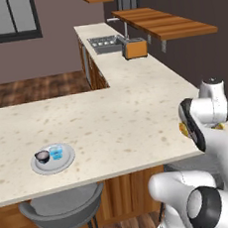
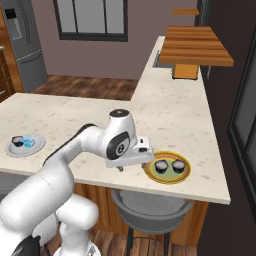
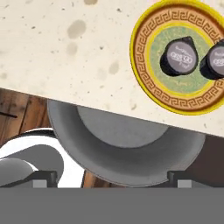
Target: Place two yogurt containers on each plate.
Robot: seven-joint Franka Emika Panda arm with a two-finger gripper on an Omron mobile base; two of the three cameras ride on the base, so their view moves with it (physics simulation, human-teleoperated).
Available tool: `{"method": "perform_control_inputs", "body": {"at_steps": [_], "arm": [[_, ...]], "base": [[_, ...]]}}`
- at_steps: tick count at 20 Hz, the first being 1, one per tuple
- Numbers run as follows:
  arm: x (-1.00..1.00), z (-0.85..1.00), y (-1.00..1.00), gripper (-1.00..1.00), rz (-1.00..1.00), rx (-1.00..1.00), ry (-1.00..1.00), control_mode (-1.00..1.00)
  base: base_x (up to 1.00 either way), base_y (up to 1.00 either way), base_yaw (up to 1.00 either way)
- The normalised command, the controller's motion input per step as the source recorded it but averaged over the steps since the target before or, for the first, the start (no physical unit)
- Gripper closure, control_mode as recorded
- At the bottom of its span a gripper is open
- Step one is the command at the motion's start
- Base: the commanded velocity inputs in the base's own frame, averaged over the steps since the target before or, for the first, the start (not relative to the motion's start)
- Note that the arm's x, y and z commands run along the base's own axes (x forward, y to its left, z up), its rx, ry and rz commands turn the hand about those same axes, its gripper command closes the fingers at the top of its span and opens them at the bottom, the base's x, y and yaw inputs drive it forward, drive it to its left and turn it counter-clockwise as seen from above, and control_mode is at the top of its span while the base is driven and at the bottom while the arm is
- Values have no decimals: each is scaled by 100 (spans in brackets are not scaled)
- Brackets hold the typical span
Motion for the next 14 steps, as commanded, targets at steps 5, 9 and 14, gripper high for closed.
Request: {"method": "perform_control_inputs", "body": {"at_steps": [5,9,14], "arm": [[-59,11,88,-100,0,-9,-6,-100],[-67,7,67,-100,-1,1,-4,-100],[-60,7,69,-100,-6,5,-7,-100]], "base": [[0,0,0],[0,0,0],[0,0,0]]}}
